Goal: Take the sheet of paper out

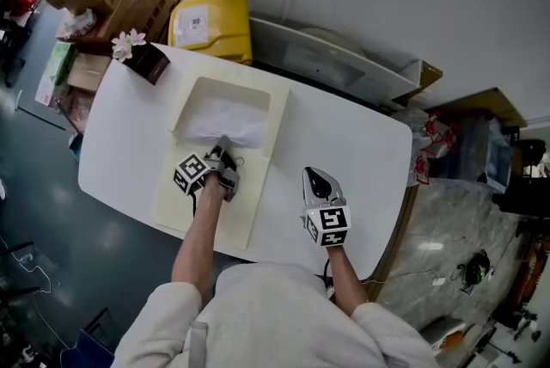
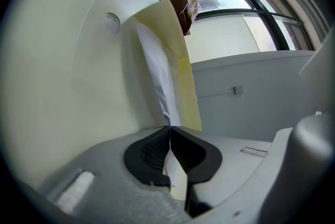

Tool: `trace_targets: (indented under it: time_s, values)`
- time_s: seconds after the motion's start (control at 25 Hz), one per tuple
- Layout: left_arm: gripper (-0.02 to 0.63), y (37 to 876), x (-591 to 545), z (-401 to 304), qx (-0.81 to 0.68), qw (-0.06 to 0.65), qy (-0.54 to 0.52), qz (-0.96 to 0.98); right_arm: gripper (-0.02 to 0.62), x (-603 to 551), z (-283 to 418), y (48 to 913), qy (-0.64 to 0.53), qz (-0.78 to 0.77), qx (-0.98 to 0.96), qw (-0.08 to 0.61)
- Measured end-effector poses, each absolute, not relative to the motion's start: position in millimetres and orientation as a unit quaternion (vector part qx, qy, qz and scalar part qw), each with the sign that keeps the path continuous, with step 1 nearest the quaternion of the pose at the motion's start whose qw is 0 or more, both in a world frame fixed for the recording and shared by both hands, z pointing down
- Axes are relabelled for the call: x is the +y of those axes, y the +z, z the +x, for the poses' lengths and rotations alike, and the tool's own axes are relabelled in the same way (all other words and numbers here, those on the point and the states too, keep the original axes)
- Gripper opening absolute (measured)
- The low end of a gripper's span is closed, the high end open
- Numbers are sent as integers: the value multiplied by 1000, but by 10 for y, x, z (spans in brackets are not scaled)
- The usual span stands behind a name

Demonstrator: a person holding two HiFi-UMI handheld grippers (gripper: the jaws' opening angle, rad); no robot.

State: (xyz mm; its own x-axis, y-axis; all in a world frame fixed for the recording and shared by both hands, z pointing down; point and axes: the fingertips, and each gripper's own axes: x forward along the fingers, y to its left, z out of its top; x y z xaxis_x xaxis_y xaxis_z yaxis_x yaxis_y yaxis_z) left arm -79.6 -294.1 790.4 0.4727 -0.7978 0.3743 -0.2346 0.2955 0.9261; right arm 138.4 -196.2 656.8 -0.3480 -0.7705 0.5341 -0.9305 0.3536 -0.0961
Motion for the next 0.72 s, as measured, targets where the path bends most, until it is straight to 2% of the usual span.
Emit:
trace_targets:
  time_s: [0.72]
  values:
    - [6,7741,-2629,-910,-459,647,-229,564,2,-1949,1163,6511,186,512,-813,205]
